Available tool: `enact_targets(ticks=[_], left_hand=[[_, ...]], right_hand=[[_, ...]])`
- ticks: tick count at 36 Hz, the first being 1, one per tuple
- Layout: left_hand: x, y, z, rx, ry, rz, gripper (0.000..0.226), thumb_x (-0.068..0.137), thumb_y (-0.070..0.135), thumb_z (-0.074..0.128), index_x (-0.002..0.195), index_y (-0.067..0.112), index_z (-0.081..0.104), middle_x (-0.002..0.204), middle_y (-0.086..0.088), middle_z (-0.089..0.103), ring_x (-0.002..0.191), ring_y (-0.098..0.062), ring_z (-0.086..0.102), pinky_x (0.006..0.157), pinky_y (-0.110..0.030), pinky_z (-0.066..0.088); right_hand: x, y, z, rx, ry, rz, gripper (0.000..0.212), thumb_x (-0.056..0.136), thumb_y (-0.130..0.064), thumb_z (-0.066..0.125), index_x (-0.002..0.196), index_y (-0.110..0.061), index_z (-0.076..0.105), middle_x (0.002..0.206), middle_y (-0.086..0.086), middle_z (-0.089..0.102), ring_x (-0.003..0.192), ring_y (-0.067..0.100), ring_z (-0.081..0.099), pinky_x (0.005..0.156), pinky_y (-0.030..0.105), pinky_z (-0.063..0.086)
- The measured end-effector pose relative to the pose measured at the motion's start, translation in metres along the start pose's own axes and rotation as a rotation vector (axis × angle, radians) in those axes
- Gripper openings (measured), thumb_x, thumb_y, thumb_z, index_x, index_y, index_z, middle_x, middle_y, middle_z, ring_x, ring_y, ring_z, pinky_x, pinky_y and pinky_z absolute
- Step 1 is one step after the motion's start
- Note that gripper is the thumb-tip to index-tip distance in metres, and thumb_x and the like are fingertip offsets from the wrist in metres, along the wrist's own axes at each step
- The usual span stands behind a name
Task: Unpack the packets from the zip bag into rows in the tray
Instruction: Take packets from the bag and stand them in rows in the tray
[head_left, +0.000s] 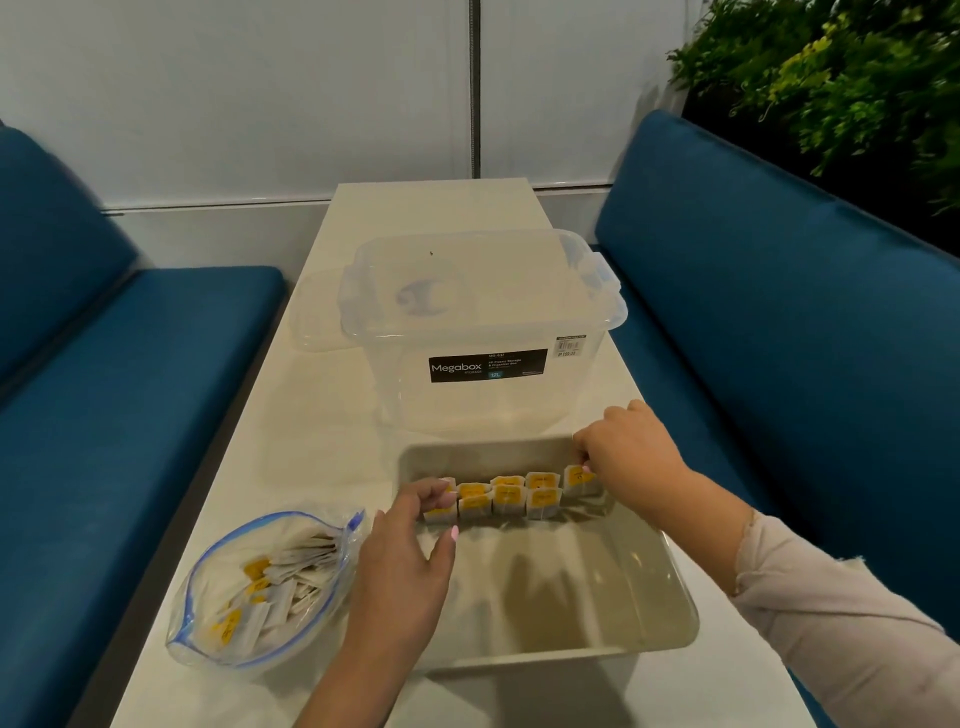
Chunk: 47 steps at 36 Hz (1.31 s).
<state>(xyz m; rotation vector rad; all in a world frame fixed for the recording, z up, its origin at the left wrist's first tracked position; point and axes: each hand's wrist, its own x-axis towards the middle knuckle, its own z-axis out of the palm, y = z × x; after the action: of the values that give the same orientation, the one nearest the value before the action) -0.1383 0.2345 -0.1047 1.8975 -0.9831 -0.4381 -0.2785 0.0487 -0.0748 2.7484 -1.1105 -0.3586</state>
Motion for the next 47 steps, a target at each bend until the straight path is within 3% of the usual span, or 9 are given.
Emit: enact_targets(ticks=[3,16,22,31,38,41,43,47], left_hand=[[0.0,0.0,0.0,-0.007,-0.005,-0.013,0.049,0.081,0.008,0.066,0.097,0.051,0.046,0.104,0.042,0.055,0.101,0.023,0.046,0.107,-0.048,0.036],[0.0,-0.005,0.002,0.001,-0.03,-0.017,0.048,0.082,0.009,0.065,0.102,0.048,0.046,0.107,0.042,0.053,0.104,0.018,0.049,0.107,-0.046,0.036],[0.001,-0.005,0.001,-0.006,-0.034,-0.019,0.048,0.082,0.009,0.064,0.103,0.048,0.046,0.105,0.04,0.055,0.105,0.018,0.049,0.108,-0.047,0.035],[0.002,-0.003,0.001,0.018,-0.037,-0.017,0.048,0.082,0.011,0.065,0.101,0.051,0.045,0.105,0.043,0.053,0.105,0.019,0.047,0.107,-0.046,0.036],[0.002,-0.002,-0.001,0.014,-0.04,0.005,0.045,0.082,0.011,0.066,0.099,0.049,0.048,0.106,0.042,0.053,0.105,0.018,0.048,0.107,-0.045,0.037],[0.0,-0.001,-0.003,0.011,-0.032,0.028,0.041,0.082,0.011,0.065,0.097,0.047,0.052,0.101,0.036,0.06,0.106,0.017,0.049,0.107,-0.045,0.036],[-0.002,0.001,-0.009,0.03,-0.024,0.058,0.038,0.082,0.011,0.065,0.094,0.045,0.055,0.102,0.032,0.06,0.108,0.015,0.048,0.107,-0.046,0.036],[-0.008,-0.003,-0.03,0.065,0.037,0.11,0.044,0.079,0.002,0.063,0.084,0.045,0.057,0.105,0.031,0.057,0.105,0.015,0.047,0.104,-0.05,0.037]], right_hand=[[0.001,-0.004,0.006,-0.016,-0.009,-0.001,0.015,0.094,-0.019,0.05,0.099,-0.023,0.064,0.066,-0.004,0.031,0.076,0.019,0.036,0.072,0.026,0.025],[0.006,-0.007,0.021,-0.029,-0.008,0.05,0.017,0.091,-0.015,0.051,0.099,-0.022,0.064,0.064,-0.002,0.03,0.077,0.021,0.038,0.075,0.028,0.026],[0.008,-0.008,0.028,-0.013,0.021,0.048,0.02,0.091,-0.017,0.05,0.097,-0.023,0.067,0.078,0.0,0.052,0.077,0.02,0.038,0.074,0.028,0.025],[0.009,-0.006,0.031,0.036,0.058,0.082,0.013,0.091,-0.023,0.054,0.094,-0.024,0.067,0.068,-0.003,0.038,0.077,0.02,0.035,0.072,0.029,0.024],[0.002,-0.002,0.027,0.041,0.089,0.103,0.013,0.091,-0.023,0.055,0.097,-0.026,0.066,0.077,-0.001,0.051,0.077,0.018,0.037,0.072,0.028,0.025],[-0.002,-0.003,0.018,0.031,0.12,0.109,0.023,0.09,-0.017,0.048,0.098,-0.028,0.066,0.062,-0.006,0.036,0.075,0.018,0.035,0.072,0.029,0.023],[-0.007,-0.005,0.012,0.067,0.147,0.131,0.023,0.093,-0.024,0.046,0.1,-0.031,0.066,0.061,-0.008,0.033,0.075,0.017,0.036,0.073,0.029,0.026],[-0.014,-0.019,-0.005,0.202,0.215,0.133,0.02,0.092,-0.043,0.052,0.104,-0.037,0.066,0.074,-0.01,0.048,0.078,0.012,0.039,0.072,0.029,0.024]])
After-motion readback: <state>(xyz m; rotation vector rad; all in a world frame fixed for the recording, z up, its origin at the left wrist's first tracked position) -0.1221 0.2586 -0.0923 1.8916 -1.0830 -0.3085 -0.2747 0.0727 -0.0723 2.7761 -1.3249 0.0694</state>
